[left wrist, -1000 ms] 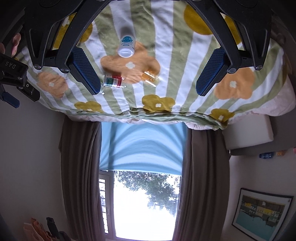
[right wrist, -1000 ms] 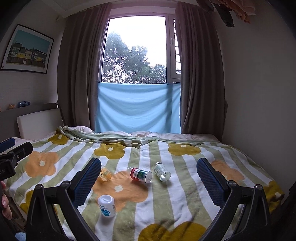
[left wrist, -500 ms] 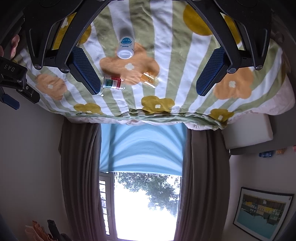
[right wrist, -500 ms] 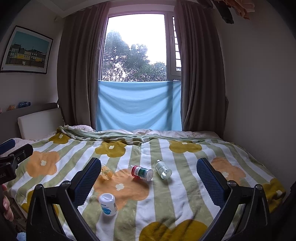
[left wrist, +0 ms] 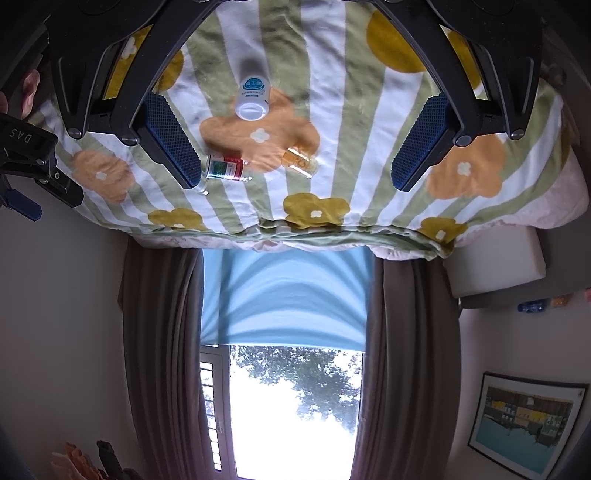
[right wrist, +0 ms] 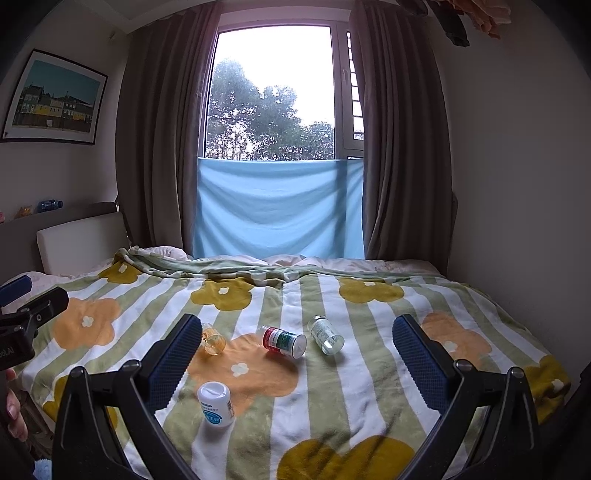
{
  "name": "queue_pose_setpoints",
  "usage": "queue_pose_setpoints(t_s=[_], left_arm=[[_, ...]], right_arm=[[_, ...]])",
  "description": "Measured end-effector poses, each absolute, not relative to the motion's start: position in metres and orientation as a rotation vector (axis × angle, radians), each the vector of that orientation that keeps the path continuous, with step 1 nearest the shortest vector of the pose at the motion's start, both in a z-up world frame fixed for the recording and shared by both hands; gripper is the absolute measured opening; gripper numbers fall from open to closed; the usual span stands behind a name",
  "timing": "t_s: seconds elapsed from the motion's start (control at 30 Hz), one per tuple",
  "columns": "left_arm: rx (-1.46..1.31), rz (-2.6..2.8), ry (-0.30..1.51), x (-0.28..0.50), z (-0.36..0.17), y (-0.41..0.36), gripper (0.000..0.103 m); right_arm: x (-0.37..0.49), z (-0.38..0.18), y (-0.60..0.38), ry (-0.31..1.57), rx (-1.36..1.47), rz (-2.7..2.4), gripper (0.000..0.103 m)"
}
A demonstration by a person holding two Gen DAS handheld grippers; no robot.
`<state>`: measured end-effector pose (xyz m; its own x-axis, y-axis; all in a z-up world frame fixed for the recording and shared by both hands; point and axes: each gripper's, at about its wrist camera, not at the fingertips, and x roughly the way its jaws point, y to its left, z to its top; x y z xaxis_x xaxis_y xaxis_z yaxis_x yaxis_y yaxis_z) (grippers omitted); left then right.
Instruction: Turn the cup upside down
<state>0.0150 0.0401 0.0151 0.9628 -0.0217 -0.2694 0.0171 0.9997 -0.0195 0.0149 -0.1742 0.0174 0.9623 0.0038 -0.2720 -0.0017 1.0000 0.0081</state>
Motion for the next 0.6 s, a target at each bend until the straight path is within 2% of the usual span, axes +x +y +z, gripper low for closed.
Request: queue_pose_setpoints(t_s=[0.6], left_arm=[[0.009, -0.016, 0.251, 0.0093, 0.0145, 0.0327, 0.103]], right_arm=[[0.0125, 0.0123, -0.1725, 0.280, 0.004, 0.011, 0.103]])
